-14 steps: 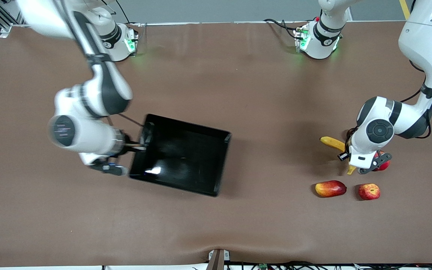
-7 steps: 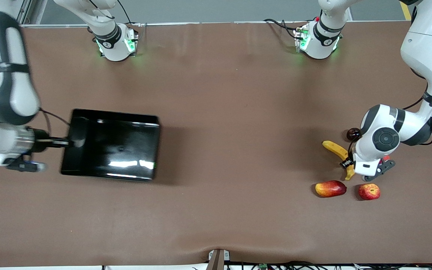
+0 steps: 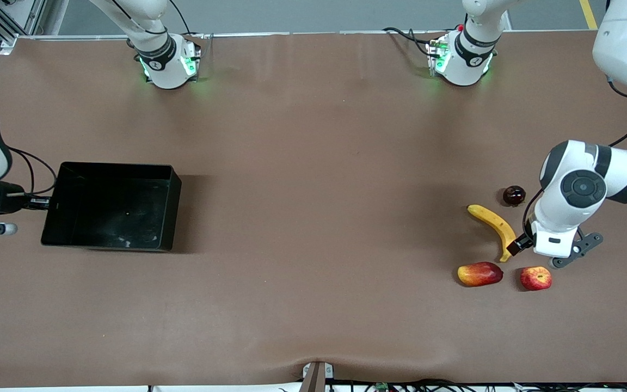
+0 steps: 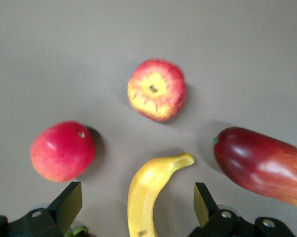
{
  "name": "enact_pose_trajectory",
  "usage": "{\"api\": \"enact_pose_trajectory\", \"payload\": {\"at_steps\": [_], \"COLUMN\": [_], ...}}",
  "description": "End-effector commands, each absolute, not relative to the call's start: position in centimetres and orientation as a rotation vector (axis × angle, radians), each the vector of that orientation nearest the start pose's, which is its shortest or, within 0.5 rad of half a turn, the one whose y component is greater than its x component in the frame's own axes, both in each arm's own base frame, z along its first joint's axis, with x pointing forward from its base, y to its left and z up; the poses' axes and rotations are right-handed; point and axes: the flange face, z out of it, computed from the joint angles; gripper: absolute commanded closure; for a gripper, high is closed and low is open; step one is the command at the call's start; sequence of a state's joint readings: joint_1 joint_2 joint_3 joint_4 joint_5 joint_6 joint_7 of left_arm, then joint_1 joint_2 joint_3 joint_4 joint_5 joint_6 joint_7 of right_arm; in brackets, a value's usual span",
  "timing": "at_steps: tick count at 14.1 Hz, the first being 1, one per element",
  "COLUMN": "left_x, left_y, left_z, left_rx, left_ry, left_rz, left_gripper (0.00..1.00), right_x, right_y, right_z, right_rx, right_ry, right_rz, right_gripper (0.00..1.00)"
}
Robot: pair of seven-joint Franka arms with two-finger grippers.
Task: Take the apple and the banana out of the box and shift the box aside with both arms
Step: 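Open both grippers, releasing the banana and the tray rim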
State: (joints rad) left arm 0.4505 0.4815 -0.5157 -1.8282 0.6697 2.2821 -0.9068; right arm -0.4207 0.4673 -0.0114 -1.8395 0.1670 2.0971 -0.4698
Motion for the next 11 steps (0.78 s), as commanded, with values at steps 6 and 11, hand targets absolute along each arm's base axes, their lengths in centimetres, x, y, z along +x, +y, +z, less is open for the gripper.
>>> {"api": "enact_pose_trajectory", "payload": {"at_steps": [6,11], "left_x": [65.1,64.1], "left_y": [0.5,-0.3], "left_z": [43.8,48.9], "left_rx": [-2.751,-2.817], "left_ry": [-0.443,-0.348], "left_rz": [-0.531,-0.297], "left_gripper": [0.0,0.0], "right_x": [55.1,56.3], "right_y": [-28.0,-30.2], "right_z": [23.0,28.2], "right_rx": [-2.903,-2.808], "right_ry": [0.107,-0.335], "right_rz": [0.2,0.208], "right_gripper": [0.0,0.0]}}
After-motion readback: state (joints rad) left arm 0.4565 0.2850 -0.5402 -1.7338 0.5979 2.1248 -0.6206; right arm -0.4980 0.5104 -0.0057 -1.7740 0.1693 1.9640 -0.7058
